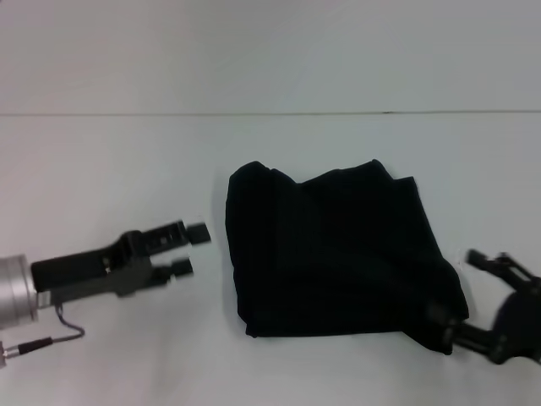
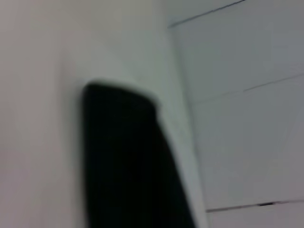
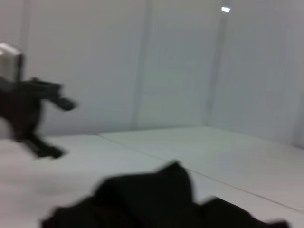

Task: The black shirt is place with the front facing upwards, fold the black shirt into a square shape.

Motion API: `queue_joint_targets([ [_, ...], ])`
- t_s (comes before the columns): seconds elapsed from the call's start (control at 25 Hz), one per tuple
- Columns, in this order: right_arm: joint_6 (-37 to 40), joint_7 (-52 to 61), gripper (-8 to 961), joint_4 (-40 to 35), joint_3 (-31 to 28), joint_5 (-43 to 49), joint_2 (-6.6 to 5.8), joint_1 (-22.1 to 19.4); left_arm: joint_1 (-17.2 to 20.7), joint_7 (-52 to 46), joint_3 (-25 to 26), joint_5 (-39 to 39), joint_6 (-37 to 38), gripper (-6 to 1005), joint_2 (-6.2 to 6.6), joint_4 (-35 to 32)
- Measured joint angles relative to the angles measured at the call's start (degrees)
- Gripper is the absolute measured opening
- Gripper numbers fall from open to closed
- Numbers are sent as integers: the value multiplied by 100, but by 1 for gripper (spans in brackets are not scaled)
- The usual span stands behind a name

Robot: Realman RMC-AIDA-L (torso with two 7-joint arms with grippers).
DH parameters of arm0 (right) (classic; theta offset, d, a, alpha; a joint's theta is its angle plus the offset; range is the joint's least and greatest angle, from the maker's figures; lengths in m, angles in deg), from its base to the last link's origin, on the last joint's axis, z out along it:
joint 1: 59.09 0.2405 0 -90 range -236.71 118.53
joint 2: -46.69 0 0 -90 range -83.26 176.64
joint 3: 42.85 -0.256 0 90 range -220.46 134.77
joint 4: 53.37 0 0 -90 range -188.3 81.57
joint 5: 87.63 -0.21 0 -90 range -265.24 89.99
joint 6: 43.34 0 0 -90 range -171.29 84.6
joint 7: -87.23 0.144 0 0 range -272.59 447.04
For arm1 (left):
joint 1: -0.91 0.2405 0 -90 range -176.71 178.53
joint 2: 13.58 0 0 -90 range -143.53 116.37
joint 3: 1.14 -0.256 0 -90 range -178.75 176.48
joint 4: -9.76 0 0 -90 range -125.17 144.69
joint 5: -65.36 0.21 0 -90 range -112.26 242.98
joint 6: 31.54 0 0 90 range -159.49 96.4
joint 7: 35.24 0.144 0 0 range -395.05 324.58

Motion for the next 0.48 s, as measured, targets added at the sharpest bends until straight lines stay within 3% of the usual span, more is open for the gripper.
queue_joint_targets([
  [0.2, -429, -7, 944, -151, -277, -5, 4, -139, -197, -1016, -109, 535, -319, 885, 4, 350],
  [0.48, -809, -74, 944, -146, -617, -16, 18, -105, -411, -1526, -416, 592, -625, 873, -59, 874],
])
